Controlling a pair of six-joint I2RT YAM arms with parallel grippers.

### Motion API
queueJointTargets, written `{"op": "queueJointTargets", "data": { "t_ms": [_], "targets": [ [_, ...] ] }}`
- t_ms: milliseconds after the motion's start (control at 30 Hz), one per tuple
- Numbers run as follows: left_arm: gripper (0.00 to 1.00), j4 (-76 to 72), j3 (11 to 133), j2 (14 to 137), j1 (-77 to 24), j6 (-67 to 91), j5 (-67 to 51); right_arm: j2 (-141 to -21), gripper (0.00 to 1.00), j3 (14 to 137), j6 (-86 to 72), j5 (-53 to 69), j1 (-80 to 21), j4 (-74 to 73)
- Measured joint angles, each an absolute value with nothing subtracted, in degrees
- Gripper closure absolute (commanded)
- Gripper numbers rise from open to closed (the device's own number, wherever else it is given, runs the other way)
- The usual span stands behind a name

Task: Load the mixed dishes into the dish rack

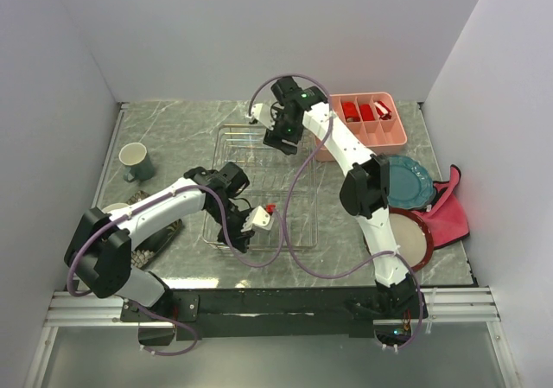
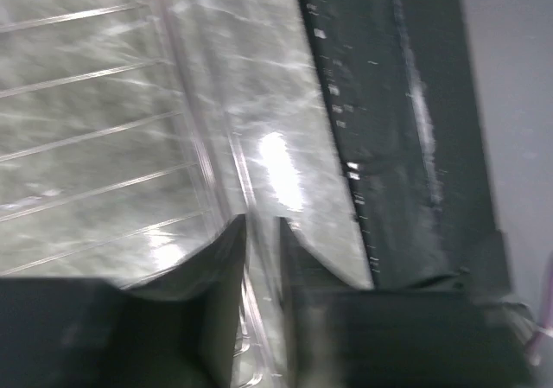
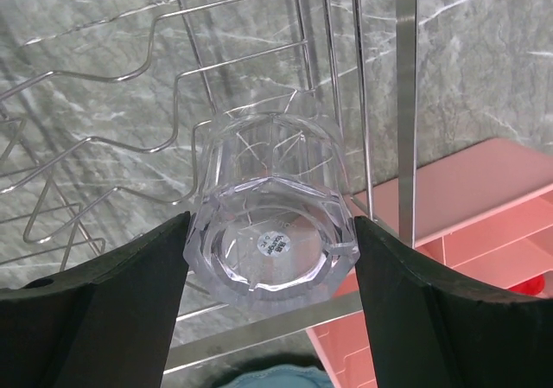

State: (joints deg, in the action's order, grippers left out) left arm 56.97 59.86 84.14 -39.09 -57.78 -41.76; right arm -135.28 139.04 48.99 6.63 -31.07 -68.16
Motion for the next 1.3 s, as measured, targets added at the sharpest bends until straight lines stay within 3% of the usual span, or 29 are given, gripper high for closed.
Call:
{"op": "queueJointTargets", "data": {
  "t_ms": [200, 433, 633, 800, 1300],
  "targets": [
    [0.90, 61.08, 59.92, 82.59, -38.44, -57.63, -40.07, -135.22, 0.89, 138.87, 49.84, 8.73, -30.65, -69.67],
    [0.67, 60.12, 59.75, 81.78, -39.05, -57.23, -38.65, -134.91, 0.89, 138.08, 49.41, 10.61, -30.37, -69.38],
    [0.65, 58.96, 59.77, 82.02, -39.20, -56.64, -38.44, -134.41, 0.90, 137.08, 45.17, 15.09, -28.01, -68.58],
    [0.65, 58.94, 59.81, 82.32, -39.33, -55.72, -38.54, -131.76, 0.93, 129.23, 40.47, 19.62, -24.82, -63.57],
    [0.62, 59.07, 60.60, 83.88, -39.38, -54.35, -38.70, -132.55, 0.88, 131.24, 39.70, 14.55, -27.64, -64.49]
  ]
}}
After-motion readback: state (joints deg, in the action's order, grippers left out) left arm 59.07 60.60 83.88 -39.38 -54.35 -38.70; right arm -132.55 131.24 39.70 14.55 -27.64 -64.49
